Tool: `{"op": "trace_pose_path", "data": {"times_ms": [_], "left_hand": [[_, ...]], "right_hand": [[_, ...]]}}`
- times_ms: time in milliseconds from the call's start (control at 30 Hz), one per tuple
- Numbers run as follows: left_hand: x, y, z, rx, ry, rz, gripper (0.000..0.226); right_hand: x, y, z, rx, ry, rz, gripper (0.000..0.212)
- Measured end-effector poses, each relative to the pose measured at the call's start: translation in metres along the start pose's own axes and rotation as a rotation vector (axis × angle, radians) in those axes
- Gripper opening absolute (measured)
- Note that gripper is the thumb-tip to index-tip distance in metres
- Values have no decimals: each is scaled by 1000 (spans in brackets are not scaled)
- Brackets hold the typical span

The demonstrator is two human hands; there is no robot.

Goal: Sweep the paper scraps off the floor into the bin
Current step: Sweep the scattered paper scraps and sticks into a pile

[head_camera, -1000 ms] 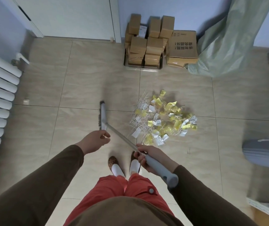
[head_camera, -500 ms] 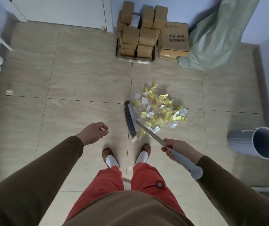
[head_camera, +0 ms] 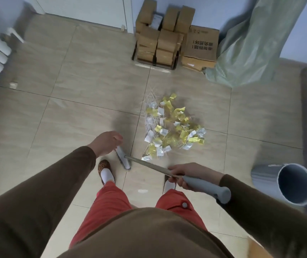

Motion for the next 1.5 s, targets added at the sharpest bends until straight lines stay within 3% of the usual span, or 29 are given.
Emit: {"op": "trace_pose_path", "data": {"times_ms": [200,433,667,867,967,1067,1167,1400,1500], "left_hand": [[-60,23,-82,-11,-75,-53,20],[-72,38,-112,-18,-49,-20,18],[-85,40,-132,-24,-33,-79,16],[-85,55,-146,-32,-30,-109,18],[-73,66,-150,-31,-31,-92,20],[-62,74,-153,-61,-1,-87,19],[-55,77,-158,-77,34,-70,17],[-65,43,-132,-138,99,-13,14],[-77,14,-113,-199,120,9,13]], "right_hand": [[25,5,88,-97,306,-15,6],[17,32,126,-213,326,65,40],[-38,62,127,-74,223,19,31],[-53,49,120,-190,352,70,47],[-67,65,119,-234,272,132,43],[-69,91,132,-134,15,152,34],[-46,108,138,-32,-160,194,33],[102,79,137,-270,352,478,44],[181,54,142,-353,534,531,35]]}}
Point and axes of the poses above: each hand's wrist, its own y-axis away from the middle knuckle, its own z-axis out of the back of the hand, x = y × z, the point moved 5 cm from there along -y, towards the middle knuckle, and after that the axes turned 5 degrees about -z, right-handed, at the moved point
